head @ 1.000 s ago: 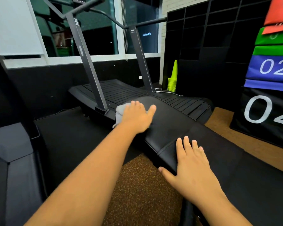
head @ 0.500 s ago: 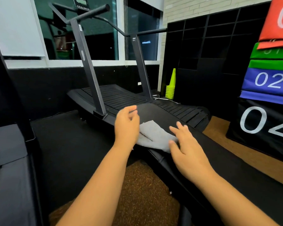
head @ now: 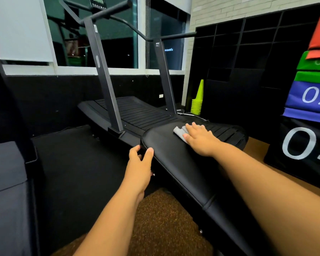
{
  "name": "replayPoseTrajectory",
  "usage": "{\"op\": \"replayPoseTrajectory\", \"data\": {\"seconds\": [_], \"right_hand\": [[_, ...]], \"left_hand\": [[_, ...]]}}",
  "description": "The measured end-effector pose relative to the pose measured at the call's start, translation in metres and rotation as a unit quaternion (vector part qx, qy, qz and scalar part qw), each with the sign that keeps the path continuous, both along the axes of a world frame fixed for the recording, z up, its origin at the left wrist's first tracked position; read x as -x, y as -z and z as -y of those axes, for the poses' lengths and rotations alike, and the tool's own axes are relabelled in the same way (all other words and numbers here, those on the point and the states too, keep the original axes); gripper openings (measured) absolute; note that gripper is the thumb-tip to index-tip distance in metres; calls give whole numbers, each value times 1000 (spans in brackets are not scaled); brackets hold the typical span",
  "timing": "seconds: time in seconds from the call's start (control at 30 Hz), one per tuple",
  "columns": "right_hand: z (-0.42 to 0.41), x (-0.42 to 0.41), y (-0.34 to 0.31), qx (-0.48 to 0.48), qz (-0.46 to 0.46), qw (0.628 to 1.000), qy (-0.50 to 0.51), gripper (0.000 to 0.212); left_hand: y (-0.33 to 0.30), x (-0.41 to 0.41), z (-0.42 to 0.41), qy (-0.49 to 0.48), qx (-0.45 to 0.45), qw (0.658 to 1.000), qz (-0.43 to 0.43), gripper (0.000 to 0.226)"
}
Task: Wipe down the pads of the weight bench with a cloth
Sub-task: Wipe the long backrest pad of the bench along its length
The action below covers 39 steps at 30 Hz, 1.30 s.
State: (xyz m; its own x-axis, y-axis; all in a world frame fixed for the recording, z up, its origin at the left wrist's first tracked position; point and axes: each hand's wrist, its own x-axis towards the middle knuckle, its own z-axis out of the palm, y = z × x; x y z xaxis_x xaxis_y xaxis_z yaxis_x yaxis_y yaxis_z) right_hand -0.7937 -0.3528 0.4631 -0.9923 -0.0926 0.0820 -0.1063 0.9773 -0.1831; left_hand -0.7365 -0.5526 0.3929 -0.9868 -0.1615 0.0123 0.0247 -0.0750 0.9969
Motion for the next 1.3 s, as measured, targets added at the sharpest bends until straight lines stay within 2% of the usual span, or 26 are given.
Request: {"op": "replayPoseTrajectory", "data": {"seconds": [0.13, 0.2, 0.3, 0.37, 0.4, 0.5, 0.6, 0.67, 0.77, 0.87, 0.97, 1.03, 1.2, 1.3], "right_hand": [[58, -11, 0, -24, -31, 987, -157, 53], [61, -8, -2, -3, -24, 979, -203, 51], [37, 20, -8, 24, -3, 992, -124, 52], [30, 34, -11, 3, -2, 999, -53, 53], [35, 35, -11, -12, -6, 999, -51, 53], [68, 17, -8, -23, -32, 985, -167, 50], [70, 8, -7, 14, -31, 968, -251, 46], [51, 24, -10, 32, -9, 978, -206, 47], [36, 43, -13, 10, -11, 995, -94, 49], [61, 31, -13, -32, -36, 988, -144, 46], [74, 14, -11, -9, -30, 974, -223, 46], [60, 19, -12, 15, -21, 976, -215, 47], [13, 44, -10, 21, -13, 999, -46, 50], [23, 44, -10, -4, -26, 1000, -4, 50]], "left_hand": [[3, 4, -8, -26, 26, 999, -10, 61], [3, 4, -8, -29, 31, 999, -4, 59], [0, 2, -7, -16, 29, 999, 8, 64], [-1, 0, -7, -10, 27, 999, 15, 70], [0, 0, -7, -10, 26, 1000, 14, 70], [2, 1, -9, -17, 25, 1000, 5, 75], [5, 4, -12, -32, 21, 999, -2, 86], [5, 5, -14, -42, 23, 999, -5, 75], [7, 6, -17, -57, 27, 998, -11, 59], [8, 6, -18, -61, 45, 997, -11, 57], [8, 7, -18, -61, 59, 996, -16, 57], [10, 9, -17, -59, 49, 997, -11, 58], [9, 7, -17, -48, 39, 998, -6, 59], [8, 7, -16, -42, 44, 998, -6, 59]]}}
